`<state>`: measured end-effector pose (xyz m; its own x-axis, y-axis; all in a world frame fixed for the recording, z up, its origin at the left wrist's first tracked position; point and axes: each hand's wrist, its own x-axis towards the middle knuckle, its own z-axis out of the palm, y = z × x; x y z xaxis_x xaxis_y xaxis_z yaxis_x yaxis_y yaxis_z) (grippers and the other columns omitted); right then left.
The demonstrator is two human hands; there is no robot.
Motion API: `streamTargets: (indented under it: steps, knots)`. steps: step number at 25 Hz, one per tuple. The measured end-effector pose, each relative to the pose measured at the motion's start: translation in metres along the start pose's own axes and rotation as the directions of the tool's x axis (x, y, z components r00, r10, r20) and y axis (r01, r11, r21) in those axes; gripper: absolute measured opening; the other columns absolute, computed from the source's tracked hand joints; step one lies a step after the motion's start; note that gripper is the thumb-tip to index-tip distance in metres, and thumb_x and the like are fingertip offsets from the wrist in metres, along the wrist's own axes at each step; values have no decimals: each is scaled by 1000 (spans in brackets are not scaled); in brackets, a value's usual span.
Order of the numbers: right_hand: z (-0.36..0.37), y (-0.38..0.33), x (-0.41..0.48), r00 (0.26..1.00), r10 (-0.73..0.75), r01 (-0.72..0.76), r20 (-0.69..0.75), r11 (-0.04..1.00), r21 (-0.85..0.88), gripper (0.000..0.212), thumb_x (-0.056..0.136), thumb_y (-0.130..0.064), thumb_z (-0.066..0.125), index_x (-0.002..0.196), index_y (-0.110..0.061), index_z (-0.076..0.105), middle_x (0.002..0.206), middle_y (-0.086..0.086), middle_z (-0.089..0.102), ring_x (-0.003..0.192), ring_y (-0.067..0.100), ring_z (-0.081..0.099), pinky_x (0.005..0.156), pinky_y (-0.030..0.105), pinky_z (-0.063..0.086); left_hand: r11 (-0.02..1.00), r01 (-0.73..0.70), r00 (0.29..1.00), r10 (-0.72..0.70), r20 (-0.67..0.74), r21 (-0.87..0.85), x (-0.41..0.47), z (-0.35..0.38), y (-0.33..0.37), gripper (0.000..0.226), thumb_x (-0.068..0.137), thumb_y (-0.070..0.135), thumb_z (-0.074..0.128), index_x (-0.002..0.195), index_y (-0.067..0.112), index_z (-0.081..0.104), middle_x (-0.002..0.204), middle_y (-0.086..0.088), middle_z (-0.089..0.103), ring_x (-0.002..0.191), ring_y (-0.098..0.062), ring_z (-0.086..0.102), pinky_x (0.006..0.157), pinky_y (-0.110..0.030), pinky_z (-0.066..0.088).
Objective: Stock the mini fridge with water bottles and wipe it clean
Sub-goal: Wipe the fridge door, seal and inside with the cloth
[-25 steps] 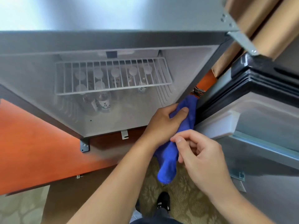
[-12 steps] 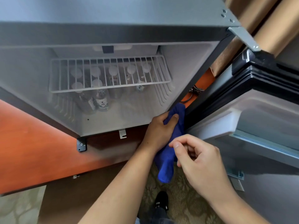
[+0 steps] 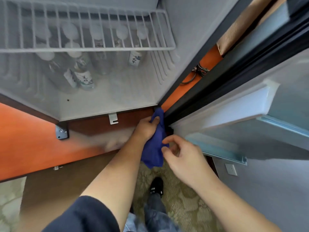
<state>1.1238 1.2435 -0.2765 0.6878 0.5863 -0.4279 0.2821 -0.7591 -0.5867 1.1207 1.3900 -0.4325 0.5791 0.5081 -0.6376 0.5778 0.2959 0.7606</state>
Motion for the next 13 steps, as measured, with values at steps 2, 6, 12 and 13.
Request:
streamTargets:
  steps: [2, 6, 12, 13]
  knots:
    - [5, 19, 2, 994, 104, -102, 43, 994, -49, 17, 91, -37, 66, 109, -35, 64, 81, -10, 67, 73, 2, 61, 71, 22, 45, 999, 24, 999, -25, -23, -33, 4, 3, 2, 29, 103, 29, 58, 113, 7, 73, 106, -10, 72, 99, -18, 65, 87, -31, 51]
    - [8, 46, -4, 921, 350, -367, 169, 927, 81, 32, 93, -54, 62, 120, -37, 54, 108, -15, 67, 95, 12, 67, 76, 38, 61, 990, 72, 993, -83, -83, -122, -16, 17, -3, 29, 103, 31, 56, 115, 11, 72, 109, -10, 73, 104, -23, 67, 90, -32, 51]
    - [5, 56, -17, 863, 420, -496, 281, 808, 317, 67, 90, -65, 58, 148, -38, 37, 133, -11, 61, 107, 12, 67, 70, 34, 63, 938, 199, 980, -200, 26, -284, -44, 35, -10, 41, 106, 37, 50, 132, 9, 63, 120, -4, 65, 119, -26, 63, 106, -34, 47]
    - [3, 58, -19, 866, 413, -492, 283, 806, 330, 62, 91, -63, 60, 144, -39, 39, 130, -12, 63, 104, 11, 68, 73, 36, 63, 913, 246, 969, -237, 68, -326, -47, 40, -14, 42, 106, 39, 49, 133, 9, 62, 127, -8, 66, 121, -28, 62, 110, -38, 46]
